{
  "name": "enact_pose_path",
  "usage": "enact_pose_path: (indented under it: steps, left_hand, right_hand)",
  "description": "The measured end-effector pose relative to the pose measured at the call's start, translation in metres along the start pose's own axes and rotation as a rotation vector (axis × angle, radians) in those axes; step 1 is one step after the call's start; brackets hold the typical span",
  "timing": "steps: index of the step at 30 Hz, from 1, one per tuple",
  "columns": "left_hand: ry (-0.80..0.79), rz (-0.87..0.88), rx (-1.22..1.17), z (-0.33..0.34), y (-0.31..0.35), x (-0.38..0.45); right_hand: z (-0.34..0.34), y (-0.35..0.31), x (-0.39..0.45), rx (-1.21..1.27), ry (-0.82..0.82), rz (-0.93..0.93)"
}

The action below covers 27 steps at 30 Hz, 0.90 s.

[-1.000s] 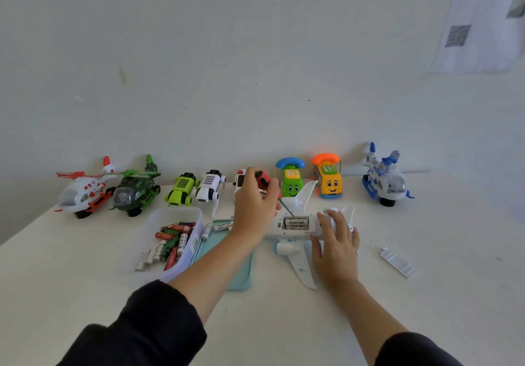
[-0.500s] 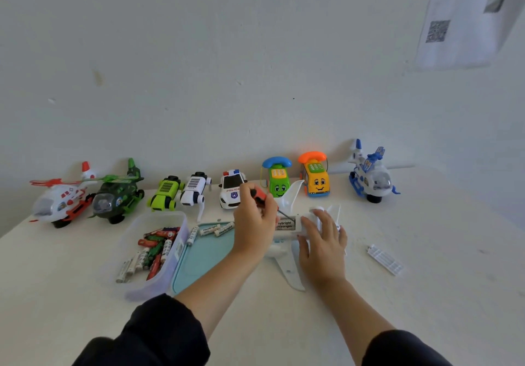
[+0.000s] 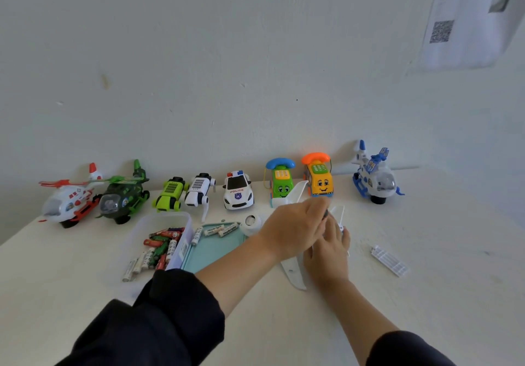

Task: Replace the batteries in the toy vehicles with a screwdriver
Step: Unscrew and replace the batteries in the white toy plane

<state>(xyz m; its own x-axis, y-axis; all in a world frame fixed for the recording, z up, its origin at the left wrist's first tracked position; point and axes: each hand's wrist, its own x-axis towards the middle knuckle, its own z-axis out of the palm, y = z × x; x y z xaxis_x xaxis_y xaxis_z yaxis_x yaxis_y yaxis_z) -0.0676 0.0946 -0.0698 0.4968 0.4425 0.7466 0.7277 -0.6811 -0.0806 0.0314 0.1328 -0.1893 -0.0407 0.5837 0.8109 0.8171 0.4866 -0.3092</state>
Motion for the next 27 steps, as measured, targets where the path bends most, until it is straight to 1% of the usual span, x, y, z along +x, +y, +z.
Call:
enact_pose_path:
  steps: [3,4,5,6,9,11,13,15,18,20,22,24,26,27]
  left_hand:
    - [-0.003,0.089,0.049,0.002,-0.002,-0.002]
    - [0.004,0.079,0.053,0.001,-0.003,-0.004]
    - [0.021,0.032,0.035,-0.002,-0.005,-0.006]
    - [0.048,-0.052,-0.014,-0.007,-0.007,-0.008]
    - [0.178,-0.386,-0.259,-0.019,-0.020,-0.010]
    - [0.270,-0.577,-0.365,-0.021,-0.030,-0.010]
    - [0.312,-0.720,-0.453,-0.020,-0.031,-0.010]
    - [0.313,-0.795,-0.528,-0.017,-0.027,-0.012]
    - [0.306,-0.818,-0.541,-0.010,-0.022,-0.017]
    - [0.303,-0.804,-0.511,-0.006,-0.024,-0.016]
    - [0.264,-0.747,-0.459,-0.004,-0.026,-0.014]
    - [0.239,-0.653,-0.413,-0.005,-0.024,-0.012]
    - [0.260,-0.559,-0.346,-0.009,-0.022,-0.009]
    - [0.269,-0.522,-0.261,-0.011,-0.024,-0.007]
  right_hand:
    - [-0.001,0.001,0.000,0.010,-0.016,0.004]
    - [-0.002,0.001,0.000,0.016,-0.014,0.005]
    - [-0.003,0.000,0.001,0.024,-0.010,0.008]
    - [-0.005,-0.001,0.002,0.032,-0.013,0.013]
    - [-0.006,-0.003,0.002,0.022,-0.035,0.030]
    - [-0.006,-0.004,0.002,0.011,-0.044,0.031]
    - [-0.006,-0.003,0.002,0.011,-0.050,0.033]
    - [-0.006,-0.003,0.002,0.010,-0.049,0.035]
    - [-0.006,-0.004,0.002,0.008,-0.039,0.031]
    - [-0.006,-0.003,0.002,0.005,-0.037,0.030]
    - [-0.006,-0.002,0.001,0.012,-0.041,0.025]
    - [-0.006,-0.002,0.002,0.007,-0.041,0.022]
    - [-0.007,-0.003,0.002,0.003,-0.035,0.024]
    - [-0.007,-0.003,0.002,0.004,-0.032,0.025]
